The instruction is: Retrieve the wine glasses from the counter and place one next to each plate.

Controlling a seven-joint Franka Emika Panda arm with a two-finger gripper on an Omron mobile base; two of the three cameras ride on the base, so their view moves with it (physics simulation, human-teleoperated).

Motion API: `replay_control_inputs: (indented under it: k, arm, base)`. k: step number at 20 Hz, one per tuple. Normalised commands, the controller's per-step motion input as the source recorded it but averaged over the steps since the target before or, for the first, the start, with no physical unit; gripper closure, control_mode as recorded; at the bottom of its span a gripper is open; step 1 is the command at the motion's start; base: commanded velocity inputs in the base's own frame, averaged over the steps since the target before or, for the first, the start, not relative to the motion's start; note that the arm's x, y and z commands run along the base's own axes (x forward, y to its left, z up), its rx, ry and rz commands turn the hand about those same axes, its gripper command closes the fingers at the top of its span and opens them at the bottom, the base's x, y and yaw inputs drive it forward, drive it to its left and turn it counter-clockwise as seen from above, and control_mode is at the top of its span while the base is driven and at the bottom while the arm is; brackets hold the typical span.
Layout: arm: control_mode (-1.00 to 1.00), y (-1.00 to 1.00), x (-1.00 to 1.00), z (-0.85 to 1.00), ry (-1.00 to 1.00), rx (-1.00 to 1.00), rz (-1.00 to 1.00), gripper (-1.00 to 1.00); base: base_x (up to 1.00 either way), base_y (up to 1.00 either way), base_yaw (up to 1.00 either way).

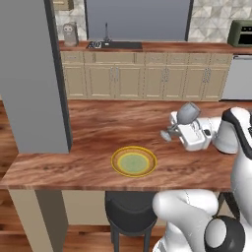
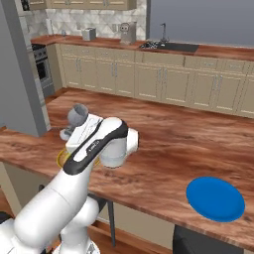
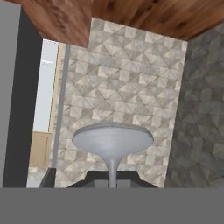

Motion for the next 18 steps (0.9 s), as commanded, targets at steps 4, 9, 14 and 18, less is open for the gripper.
replay_control_inputs:
  k: [4, 9, 14, 18]
  arm:
    - [-1.00, -0.43, 0.36, -0.21, 0.00, -0.09, 0.05, 1.00]
    - [-1.00, -0.40, 0.25, -0.33, 0.00, -0.08, 0.04, 1.00]
    - [-1.00, -0.12, 0.14, -0.29, -0.07, -0.15, 0.00, 1.00]
    - [-1.00, 0.00, 0.05, -0.26, -0.14, -0.25, 0.00, 1.00]
  base:
    - [0.00, 0.00, 0.00]
    - [0.00, 0.00, 0.00]
    - [0.00, 0.00, 0.00]
    - [0.00, 0.00, 0.00]
